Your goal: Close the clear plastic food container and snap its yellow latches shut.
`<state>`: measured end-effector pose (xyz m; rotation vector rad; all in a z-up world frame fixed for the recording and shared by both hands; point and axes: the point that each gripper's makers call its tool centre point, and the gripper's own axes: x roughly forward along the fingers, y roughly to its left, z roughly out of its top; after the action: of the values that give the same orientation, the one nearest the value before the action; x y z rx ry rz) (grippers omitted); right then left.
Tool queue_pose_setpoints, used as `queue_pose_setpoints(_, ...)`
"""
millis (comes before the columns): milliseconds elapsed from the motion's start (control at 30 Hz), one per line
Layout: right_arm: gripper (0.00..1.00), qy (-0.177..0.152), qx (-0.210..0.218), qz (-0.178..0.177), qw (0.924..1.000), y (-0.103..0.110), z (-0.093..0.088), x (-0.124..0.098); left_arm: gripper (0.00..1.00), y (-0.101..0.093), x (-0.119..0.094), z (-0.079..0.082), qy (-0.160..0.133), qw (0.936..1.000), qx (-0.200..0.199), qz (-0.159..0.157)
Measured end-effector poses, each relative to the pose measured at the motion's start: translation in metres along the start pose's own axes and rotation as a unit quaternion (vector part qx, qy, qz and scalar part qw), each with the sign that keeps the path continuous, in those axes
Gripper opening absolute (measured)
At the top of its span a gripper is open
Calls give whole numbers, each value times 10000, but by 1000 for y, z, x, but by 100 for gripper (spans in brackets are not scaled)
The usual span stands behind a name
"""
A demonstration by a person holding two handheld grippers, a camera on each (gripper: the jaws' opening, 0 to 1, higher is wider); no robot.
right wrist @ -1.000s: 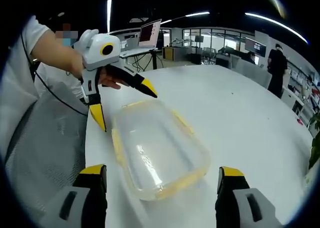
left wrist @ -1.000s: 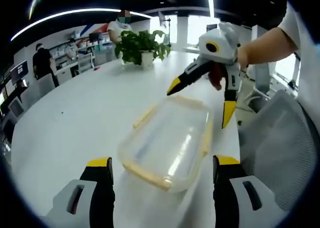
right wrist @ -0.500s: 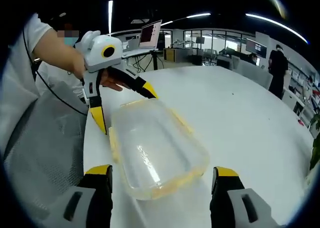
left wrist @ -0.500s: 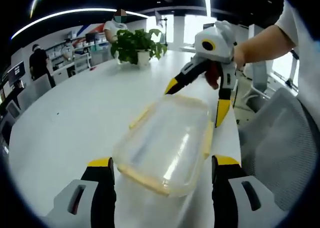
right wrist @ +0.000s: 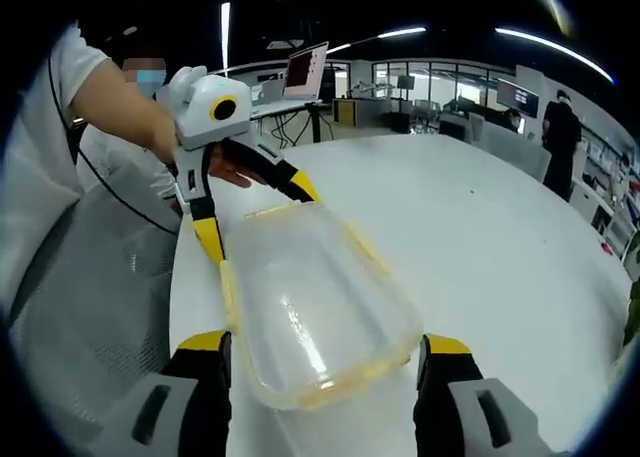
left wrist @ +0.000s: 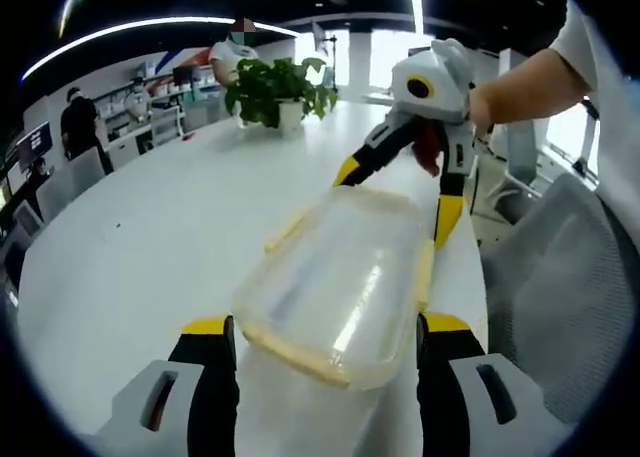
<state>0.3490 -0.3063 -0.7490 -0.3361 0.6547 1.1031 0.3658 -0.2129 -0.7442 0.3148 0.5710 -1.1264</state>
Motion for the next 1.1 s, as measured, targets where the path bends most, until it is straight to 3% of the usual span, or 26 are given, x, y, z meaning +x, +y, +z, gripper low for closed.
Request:
queue_pose_setpoints(367,71,-86,87,-19,9999,-1,1,-4,72,-1,0,-2,-19,10000,-90,24)
queue_pose_setpoints(433,71,64,-183,-135,9997,-2,-5,-2,72,-1,0,-2,-16,9999,-116,32)
queue_pose_setpoints(600,69,14,116,-34,9999,0,-6,-1,72,-1,0,-3,16,9999,-122,55)
queue_pose_setpoints(1100,68,-44,115,-80,9999,1,-6,-1,70,-1,-1,-2,-20,9999,-75,126)
